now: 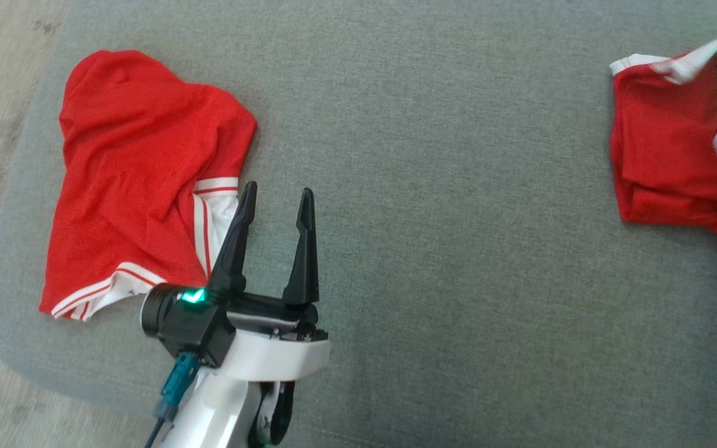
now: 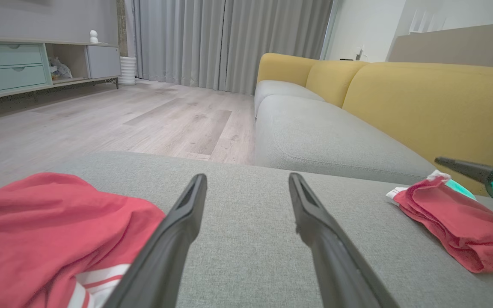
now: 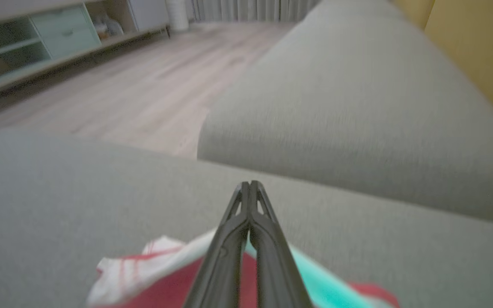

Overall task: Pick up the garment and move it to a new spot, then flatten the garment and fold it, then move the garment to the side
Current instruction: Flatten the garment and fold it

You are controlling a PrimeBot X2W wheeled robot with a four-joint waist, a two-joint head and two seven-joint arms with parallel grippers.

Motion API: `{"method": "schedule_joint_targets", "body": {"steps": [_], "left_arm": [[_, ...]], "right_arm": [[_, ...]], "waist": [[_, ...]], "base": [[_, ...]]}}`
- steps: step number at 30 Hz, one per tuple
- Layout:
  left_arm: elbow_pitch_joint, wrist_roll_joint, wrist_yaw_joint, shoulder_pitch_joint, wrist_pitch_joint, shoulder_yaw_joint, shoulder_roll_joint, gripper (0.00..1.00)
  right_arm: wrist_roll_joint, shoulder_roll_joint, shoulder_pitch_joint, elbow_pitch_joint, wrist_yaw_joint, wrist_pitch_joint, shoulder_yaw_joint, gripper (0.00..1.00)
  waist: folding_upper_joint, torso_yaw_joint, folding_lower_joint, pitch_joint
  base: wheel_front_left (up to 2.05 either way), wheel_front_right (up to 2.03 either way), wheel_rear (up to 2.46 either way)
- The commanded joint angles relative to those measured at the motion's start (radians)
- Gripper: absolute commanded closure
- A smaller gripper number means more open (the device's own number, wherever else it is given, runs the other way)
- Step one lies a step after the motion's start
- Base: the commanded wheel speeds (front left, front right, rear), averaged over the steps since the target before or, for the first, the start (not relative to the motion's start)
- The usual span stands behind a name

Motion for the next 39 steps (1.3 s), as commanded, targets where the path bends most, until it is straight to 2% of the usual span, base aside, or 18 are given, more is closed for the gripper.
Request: {"method": "schedule_joint_targets", "body": {"steps": [1,3,7,17,22,29,39], "left_arm": [[-0.034,-0.004,0.007,-0.03,-0.004,0.03,0.0,0.0],[-0.03,-0.002,0.009,-0.028,-0.004,0.034,0.0,0.0],[-0.019,0.01,0.005,-0.018,-0.004,0.046,0.0,0.0],[-0.005,0.041,-0.006,0.043,-0.004,0.108,0.0,0.0],[-0.002,0.048,-0.015,0.076,-0.004,0.117,0.0,0.0],[-0.02,0.018,-0.012,0.058,-0.004,0.077,0.0,0.0],[-0.04,-0.043,0.016,0.02,-0.004,0.011,0.0,0.0]], "right_arm": [[-0.019,-0.009,-0.035,-0.012,-0.001,-0.088,-0.014,1.0],[-0.024,0.015,-0.04,-0.004,-0.001,-0.143,-0.024,1.0],[0.01,0.055,0.007,-0.03,-0.001,-0.174,-0.009,1.0],[0.053,0.076,0.218,-0.177,-0.001,-0.185,0.03,1.0],[0.067,0.084,0.282,-0.182,-0.001,-0.173,0.061,1.0],[0.079,0.051,0.211,-0.137,-0.001,-0.045,0.09,1.0],[0.028,0.016,0.033,0.054,-0.001,0.098,0.078,1.0]], "waist": [[0.0,0.0,-0.0002,0.003],[0.0,-0.007,-0.0002,-0.003],[0.0,-0.035,-0.0002,-0.04],[0.0,-0.139,-0.0002,-0.149],[0.0,-0.16,-0.0002,-0.178],[0.0,-0.08,-0.0002,-0.129],[0.0,0.078,-0.0002,-0.005]], "base": [[0.0,0.0,0.0],[0.0,0.0,0.0],[0.0,0.0,0.0],[0.0,0.0,0.0],[0.0,0.0,0.0],[0.0,0.0,0.0],[0.0,0.0,0.0]]}}
